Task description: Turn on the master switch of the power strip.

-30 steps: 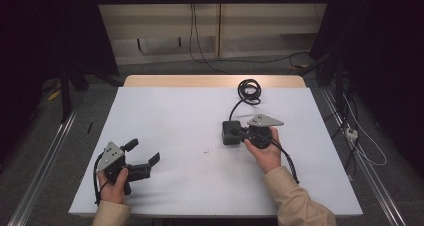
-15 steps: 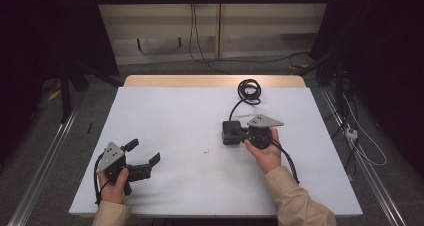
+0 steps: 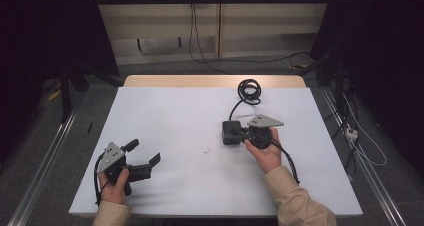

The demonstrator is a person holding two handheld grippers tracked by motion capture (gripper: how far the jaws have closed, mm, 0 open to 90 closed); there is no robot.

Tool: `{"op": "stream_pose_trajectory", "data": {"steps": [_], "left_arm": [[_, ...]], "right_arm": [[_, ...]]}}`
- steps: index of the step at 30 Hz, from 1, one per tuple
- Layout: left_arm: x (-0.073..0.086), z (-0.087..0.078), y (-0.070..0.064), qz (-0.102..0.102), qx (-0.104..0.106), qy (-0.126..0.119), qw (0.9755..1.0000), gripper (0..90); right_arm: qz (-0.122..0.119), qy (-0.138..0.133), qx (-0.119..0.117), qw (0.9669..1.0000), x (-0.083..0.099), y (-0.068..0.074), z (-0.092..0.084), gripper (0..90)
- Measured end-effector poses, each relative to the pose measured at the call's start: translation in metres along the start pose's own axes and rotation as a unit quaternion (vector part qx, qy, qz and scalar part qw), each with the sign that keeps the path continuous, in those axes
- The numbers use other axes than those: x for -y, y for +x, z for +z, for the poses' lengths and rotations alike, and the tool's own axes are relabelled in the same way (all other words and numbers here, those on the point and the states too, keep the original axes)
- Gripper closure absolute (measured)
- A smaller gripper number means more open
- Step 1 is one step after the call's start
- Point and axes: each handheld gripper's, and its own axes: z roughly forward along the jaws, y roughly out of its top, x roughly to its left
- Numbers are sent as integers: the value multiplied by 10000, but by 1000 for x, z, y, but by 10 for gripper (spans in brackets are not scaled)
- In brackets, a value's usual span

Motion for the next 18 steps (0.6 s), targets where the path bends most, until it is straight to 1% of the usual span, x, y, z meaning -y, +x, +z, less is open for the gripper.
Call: {"op": "stream_pose_trajectory", "data": {"steps": [10,18], "left_arm": [[1,1,0,-44,7,-9,10000,37],[1,1,-1,-34,11,-10,10000,37]], "right_arm": [[-4,1,9,10000,0,0,0,900],[66,16,-11,10000,0,0,0,900]]}}
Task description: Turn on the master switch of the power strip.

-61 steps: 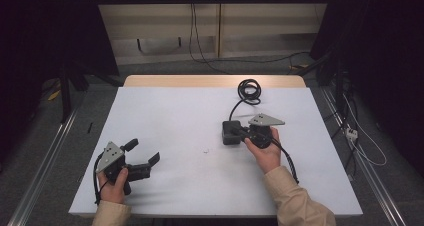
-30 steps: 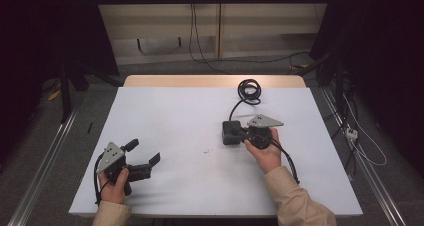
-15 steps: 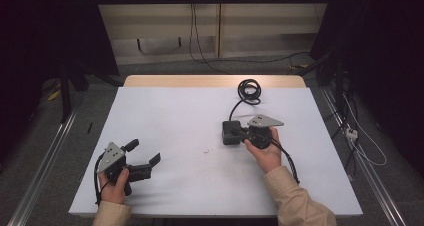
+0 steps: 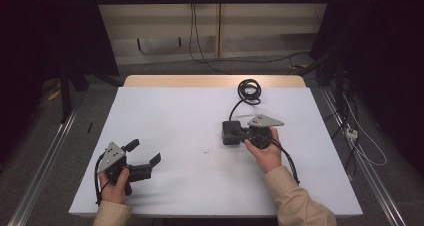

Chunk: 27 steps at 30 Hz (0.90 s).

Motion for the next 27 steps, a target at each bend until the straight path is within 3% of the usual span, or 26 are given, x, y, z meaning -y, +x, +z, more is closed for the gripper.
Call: {"op": "stream_pose_trajectory", "data": {"steps": [27], "left_arm": [[0,2,-2,20,32,12,10000,37]], "right_arm": [[31,76,-5,10000,-2,0,0,900]]}}
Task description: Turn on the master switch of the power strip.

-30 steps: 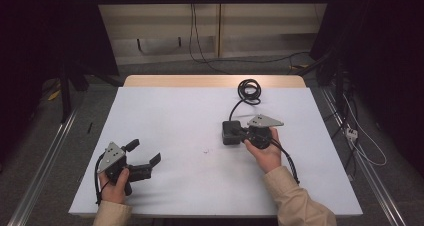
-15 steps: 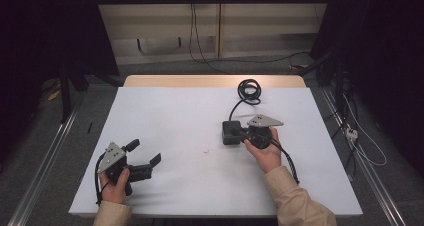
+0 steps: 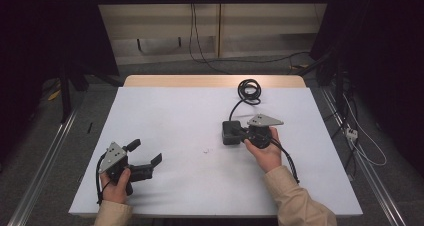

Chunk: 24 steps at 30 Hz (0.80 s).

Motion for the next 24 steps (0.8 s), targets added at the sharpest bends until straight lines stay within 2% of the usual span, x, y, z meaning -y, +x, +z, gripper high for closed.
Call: {"op": "stream_pose_trajectory", "data": {"steps": [24], "left_arm": [[0,1,1,25,11,9,10000,37]], "right_arm": [[-8,134,16,9999,-4,0,1,900]]}}
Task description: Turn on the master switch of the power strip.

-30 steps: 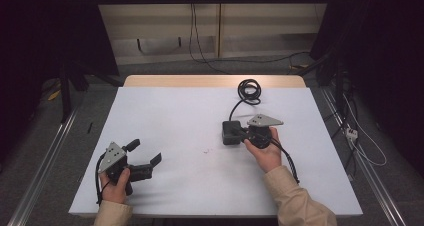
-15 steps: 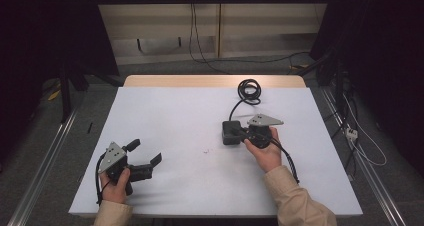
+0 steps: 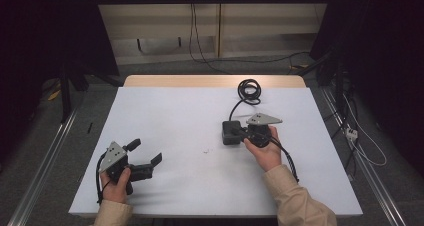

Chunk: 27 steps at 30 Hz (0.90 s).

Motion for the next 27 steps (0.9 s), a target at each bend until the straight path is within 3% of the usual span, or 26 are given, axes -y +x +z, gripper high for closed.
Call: {"op": "stream_pose_trajectory", "data": {"steps": [15,20,21,25,27], "left_arm": [[-1,1,0,16,6,-3,10000,37],[-1,2,0,22,10,-9,10000,37],[-1,2,0,22,16,0,10000,37],[-2,1,1,33,15,-25,10000,37],[0,0,2,13,0,-6,10000,37]], "right_arm": [[-59,197,8,9998,-5,1,1,900],[7,262,-62,9996,-7,-2,1,900],[56,247,-206,9995,-6,0,4,900],[-316,385,144,9987,-12,8,7,900],[-241,344,83,9991,-10,6,7,900]]}}
